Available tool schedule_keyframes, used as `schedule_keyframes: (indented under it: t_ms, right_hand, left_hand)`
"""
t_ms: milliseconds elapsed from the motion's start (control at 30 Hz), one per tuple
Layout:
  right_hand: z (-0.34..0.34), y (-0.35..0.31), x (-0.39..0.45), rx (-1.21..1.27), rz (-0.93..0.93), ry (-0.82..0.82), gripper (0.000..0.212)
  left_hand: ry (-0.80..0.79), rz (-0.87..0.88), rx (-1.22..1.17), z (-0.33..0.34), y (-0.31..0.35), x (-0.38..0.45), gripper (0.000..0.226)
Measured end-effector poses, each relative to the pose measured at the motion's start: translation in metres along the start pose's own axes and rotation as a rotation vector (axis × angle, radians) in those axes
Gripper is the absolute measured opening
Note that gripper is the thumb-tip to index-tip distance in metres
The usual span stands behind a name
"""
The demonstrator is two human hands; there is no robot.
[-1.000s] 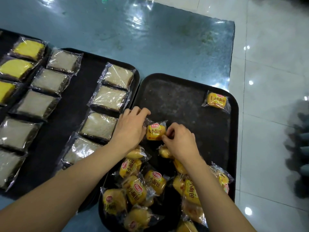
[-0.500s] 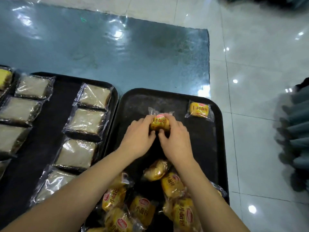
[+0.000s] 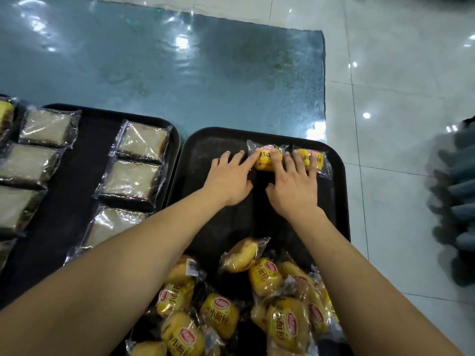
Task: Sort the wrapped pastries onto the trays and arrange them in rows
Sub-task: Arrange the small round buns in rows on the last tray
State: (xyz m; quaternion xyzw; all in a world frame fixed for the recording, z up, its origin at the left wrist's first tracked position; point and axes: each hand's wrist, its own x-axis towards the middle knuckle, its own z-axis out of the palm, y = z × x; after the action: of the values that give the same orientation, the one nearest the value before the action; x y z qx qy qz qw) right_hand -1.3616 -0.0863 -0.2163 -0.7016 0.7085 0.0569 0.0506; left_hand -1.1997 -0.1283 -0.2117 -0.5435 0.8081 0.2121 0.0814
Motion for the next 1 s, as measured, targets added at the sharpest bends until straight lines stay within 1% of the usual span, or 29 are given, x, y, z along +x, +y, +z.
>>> schedule_keyframes:
  t_ms: [67,133,200,267,333,400,433,500,533,600,667,733,800,867,933,1000]
  right_hand:
    - [-0.006,0.001,-0.01,0.084,-0.019,0.055,0.075]
    - [-0.012,0.002,-0.032,0.212,-0.048,0.106,0.065]
    - [-0.012,0.003,-0.063,0.341,-0.051,0.094,0.053]
    - [-0.008,0.004,-0.095,0.449,-0.031,0.015,0.048]
    - [-0.005,0.005,-0.118,0.584,-0.014,-0.106,0.047]
    - [-0.009,0.002,-0.129,0.706,-0.05,-0.219,0.043]
    - [-0.013,-0.001,-0.131,0.741,-0.068,-0.267,0.039]
    - [-0.022,-0.007,-0.128,0.757,-0.062,-0.342,0.028]
    - [-0.024,-0.01,-0.124,0.752,-0.042,-0.354,0.023]
    - [-0.023,-0.014,-0.117,0.782,0.006,-0.332,0.018]
    - [-0.017,-0.017,-0.11,0.836,0.08,-0.292,0.017]
    - [-0.013,-0.022,-0.103,0.831,0.187,-0.262,0.018]
    - [-0.013,-0.026,-0.099,0.783,0.255,-0.231,0.03]
    - [-0.013,-0.028,-0.098,0.755,0.282,-0.206,0.04]
    - [-0.012,-0.031,-0.1,0.746,0.294,-0.203,0.043]
    - [-0.012,-0.032,-0.104,0.688,0.281,-0.174,0.045]
  left_hand:
    - [0.067,-0.004,-0.055,-0.005,0.0,-0.021,0.074]
    - [0.116,0.014,-0.117,-0.008,-0.001,-0.057,0.062]
    - [0.099,0.038,-0.148,-0.005,-0.006,-0.102,0.046]
    - [0.026,0.036,-0.183,0.0,-0.01,-0.148,0.04]
    - [-0.089,0.041,-0.187,0.007,-0.009,-0.182,0.05]
    - [-0.152,0.055,-0.135,0.017,-0.004,-0.195,0.059]
    - [-0.145,0.048,-0.129,0.02,-0.002,-0.195,0.055]
    - [-0.07,0.005,-0.166,0.025,-0.003,-0.186,0.037]
    - [-0.034,-0.026,-0.208,0.027,-0.008,-0.179,0.03]
    - [-0.009,-0.091,-0.306,0.029,-0.018,-0.165,0.026]
    - [0.027,-0.14,-0.337,0.027,-0.027,-0.152,0.027]
    - [0.086,-0.173,-0.308,0.022,-0.031,-0.143,0.034]
    - [0.132,-0.148,-0.288,0.016,-0.031,-0.14,0.043]
    - [0.114,-0.044,-0.232,0.016,-0.026,-0.145,0.045]
    - [0.05,0.049,-0.121,0.024,-0.022,-0.153,0.047]
    - [-0.017,0.04,-0.052,0.032,-0.02,-0.156,0.05]
